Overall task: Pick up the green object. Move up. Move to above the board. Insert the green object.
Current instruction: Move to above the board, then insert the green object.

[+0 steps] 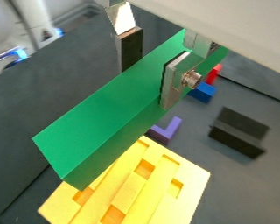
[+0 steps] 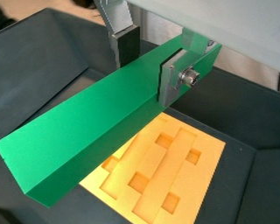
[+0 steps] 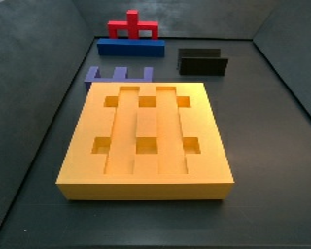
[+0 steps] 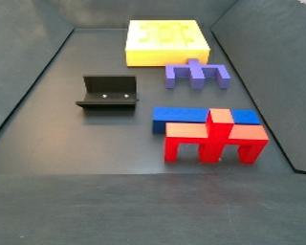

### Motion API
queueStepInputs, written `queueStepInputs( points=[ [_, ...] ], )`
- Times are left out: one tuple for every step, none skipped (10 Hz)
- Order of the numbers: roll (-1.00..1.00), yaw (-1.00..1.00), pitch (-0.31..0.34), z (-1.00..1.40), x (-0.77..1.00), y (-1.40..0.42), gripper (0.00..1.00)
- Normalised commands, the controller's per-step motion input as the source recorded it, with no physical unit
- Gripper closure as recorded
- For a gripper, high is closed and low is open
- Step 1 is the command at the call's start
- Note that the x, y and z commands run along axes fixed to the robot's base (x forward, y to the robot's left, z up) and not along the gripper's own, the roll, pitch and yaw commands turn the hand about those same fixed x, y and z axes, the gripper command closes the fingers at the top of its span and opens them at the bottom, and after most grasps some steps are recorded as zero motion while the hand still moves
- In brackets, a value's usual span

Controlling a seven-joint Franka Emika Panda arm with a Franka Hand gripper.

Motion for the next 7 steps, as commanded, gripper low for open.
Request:
queueStepInputs(
  points=[
    [0.09,0.57,0.226,0.03,0.09,-0.04,1.00],
    [0.09,0.42,0.202,0.03,0.09,-0.04,1.00],
    [-0.13,0.00,-0.147,-0.55,-0.10,-0.03,1.00],
    [-0.20,0.00,-0.151,-0.63,-0.17,-0.01,1.00],
    [-0.23,0.00,-0.157,-0.56,-0.24,-0.01,1.00],
    [-0.25,0.00,-0.149,-0.54,-0.21,-0.01,1.00],
    [-0.27,0.15,-0.100,-0.53,-0.12,-0.02,1.00]
  ],
)
